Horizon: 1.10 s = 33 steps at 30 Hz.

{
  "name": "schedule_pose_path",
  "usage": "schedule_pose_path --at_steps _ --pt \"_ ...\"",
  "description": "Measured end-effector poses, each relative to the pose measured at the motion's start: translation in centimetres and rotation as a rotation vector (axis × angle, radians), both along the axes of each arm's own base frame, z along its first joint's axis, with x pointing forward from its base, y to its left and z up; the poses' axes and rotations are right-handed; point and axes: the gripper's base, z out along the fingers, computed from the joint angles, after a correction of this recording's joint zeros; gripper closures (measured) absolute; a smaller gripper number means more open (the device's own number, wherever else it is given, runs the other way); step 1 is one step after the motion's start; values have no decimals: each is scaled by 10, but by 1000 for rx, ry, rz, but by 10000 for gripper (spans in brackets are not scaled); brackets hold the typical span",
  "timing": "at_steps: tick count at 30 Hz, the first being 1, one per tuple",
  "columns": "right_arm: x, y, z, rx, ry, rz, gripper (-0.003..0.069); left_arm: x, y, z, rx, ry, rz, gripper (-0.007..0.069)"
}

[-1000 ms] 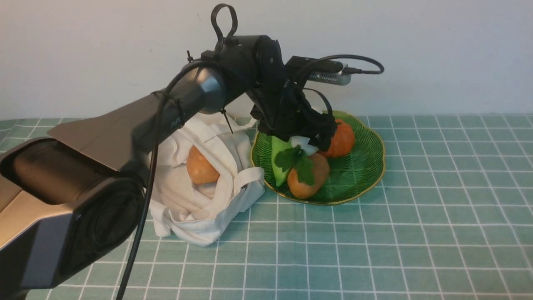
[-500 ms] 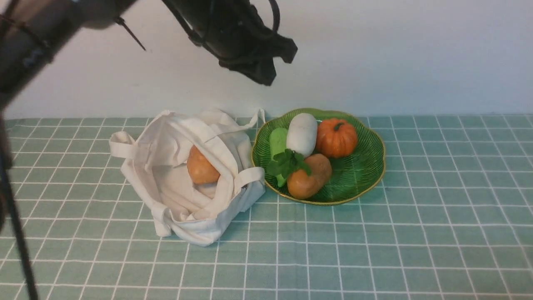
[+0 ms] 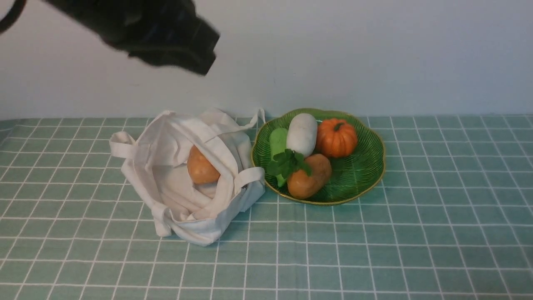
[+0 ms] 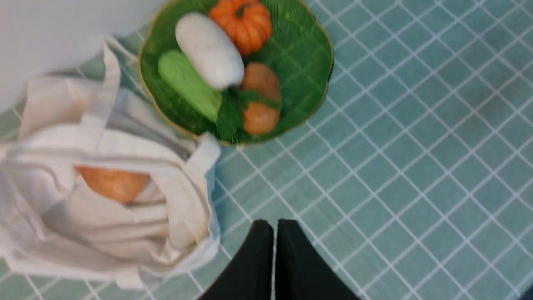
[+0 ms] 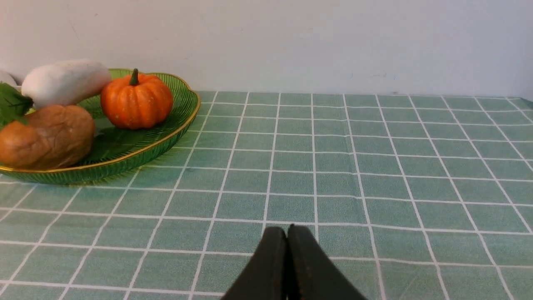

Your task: Take vegetables from cloth bag on blue coffee tablecloth place on plate.

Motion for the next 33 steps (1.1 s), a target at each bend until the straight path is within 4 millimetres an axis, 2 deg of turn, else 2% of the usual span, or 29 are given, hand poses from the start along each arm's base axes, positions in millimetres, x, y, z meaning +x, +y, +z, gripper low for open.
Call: schedule_pose_path --at_steps 3,4,6,7,10,14,19,23,28,33 --pt "0 0 0 0 0 0 676 -32 16 -14 -33 -13 35 629" --pt "0 0 0 0 0 0 676 -34 17 -11 -41 -30 37 629" --pt "0 0 0 0 0 0 676 -62 31 -25 -124 -93 86 629" --pt "0 0 0 0 0 0 676 -64 32 -26 -130 -100 90 629" --pt "0 0 0 0 0 0 676 -104 53 -56 -268 -232 160 629" --pt "0 0 0 0 0 0 676 -127 69 -91 -371 -375 216 629" --pt "0 0 0 0 0 0 676 -145 82 -124 -444 -495 255 629" --pt "0 0 0 0 0 0 676 -151 86 -146 -436 -480 261 629" --pt "0 0 0 0 0 0 676 -150 85 -162 -413 -446 266 629" --pt "0 0 0 0 0 0 676 -150 86 -164 -392 -459 262 629"
